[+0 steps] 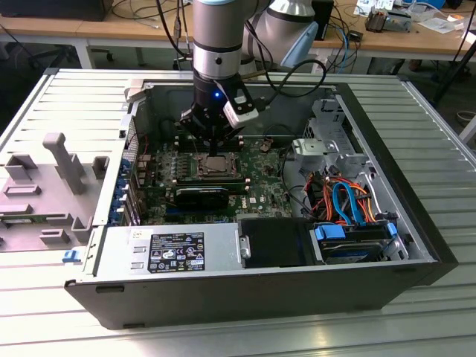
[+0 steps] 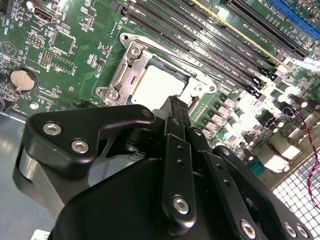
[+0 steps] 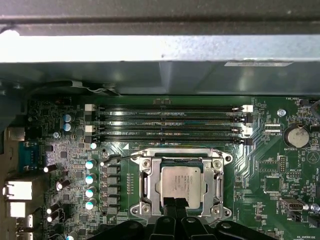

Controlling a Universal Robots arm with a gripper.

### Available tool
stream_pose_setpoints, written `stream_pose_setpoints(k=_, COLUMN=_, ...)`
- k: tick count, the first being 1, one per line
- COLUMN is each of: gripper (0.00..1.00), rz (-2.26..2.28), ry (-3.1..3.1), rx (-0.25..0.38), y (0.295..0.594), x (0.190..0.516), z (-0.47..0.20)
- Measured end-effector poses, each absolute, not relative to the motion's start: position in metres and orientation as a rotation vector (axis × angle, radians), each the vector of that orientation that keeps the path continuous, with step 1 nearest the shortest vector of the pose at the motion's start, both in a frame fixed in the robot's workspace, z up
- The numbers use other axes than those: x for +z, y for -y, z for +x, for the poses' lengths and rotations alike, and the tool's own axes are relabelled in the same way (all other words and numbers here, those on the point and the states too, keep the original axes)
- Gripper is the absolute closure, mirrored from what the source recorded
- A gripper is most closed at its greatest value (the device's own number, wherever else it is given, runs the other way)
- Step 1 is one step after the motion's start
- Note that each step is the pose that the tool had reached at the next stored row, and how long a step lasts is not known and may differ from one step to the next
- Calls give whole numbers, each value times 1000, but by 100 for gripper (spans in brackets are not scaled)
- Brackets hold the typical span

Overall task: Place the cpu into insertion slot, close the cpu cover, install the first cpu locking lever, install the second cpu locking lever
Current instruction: 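Install the first cpu locking lever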

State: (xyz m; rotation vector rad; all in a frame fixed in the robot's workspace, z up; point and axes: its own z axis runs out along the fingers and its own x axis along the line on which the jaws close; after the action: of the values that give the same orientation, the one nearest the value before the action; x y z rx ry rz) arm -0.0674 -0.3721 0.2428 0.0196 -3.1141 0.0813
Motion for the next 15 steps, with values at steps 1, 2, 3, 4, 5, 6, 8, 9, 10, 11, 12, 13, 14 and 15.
stream_pose_setpoints(k=1, gripper=89, rz=21, ry=3114, rx=81, y=372, x=243, z=-67)
stream_pose_setpoints(k=2, gripper=89, rz=22, ry=3114, rx=81, y=372, x=243, z=-67)
stream_pose_setpoints(k=3, gripper=89, rz=23, ry=3114, rx=81, y=372, x=243, z=-67)
stream_pose_setpoints(k=4, gripper=89, rz=24, ry=3114, rx=81, y=372, x=243, z=-67)
stream_pose_setpoints(k=5, gripper=89, rz=25, ry=3114, rx=81, y=372, x=243, z=-67)
stream_pose_setpoints(k=6, gripper=89, rz=26, ry=3114, rx=81, y=372, x=243, z=-67)
stream_pose_setpoints(k=8, gripper=89, rz=28, ry=3114, rx=81, y=372, x=243, z=-67)
stream_pose_setpoints(k=9, gripper=89, rz=29, ry=3114, rx=81, y=372, x=243, z=-67)
stream_pose_setpoints(k=10, gripper=89, rz=30, ry=3114, rx=81, y=372, x=243, z=-67)
stream_pose_setpoints(k=11, gripper=89, rz=31, ry=3114, rx=81, y=372, x=243, z=-67)
stream_pose_setpoints(k=12, gripper=89, rz=32, ry=3114, rx=81, y=372, x=243, z=-67)
stream_pose_setpoints(k=13, gripper=89, rz=34, ry=3114, rx=82, y=372, x=243, z=-67)
stream_pose_setpoints(k=14, gripper=89, rz=35, ry=3114, rx=81, y=372, x=243, z=-67)
stream_pose_setpoints(k=15, gripper=89, rz=35, ry=3114, rx=82, y=372, x=243, z=-67)
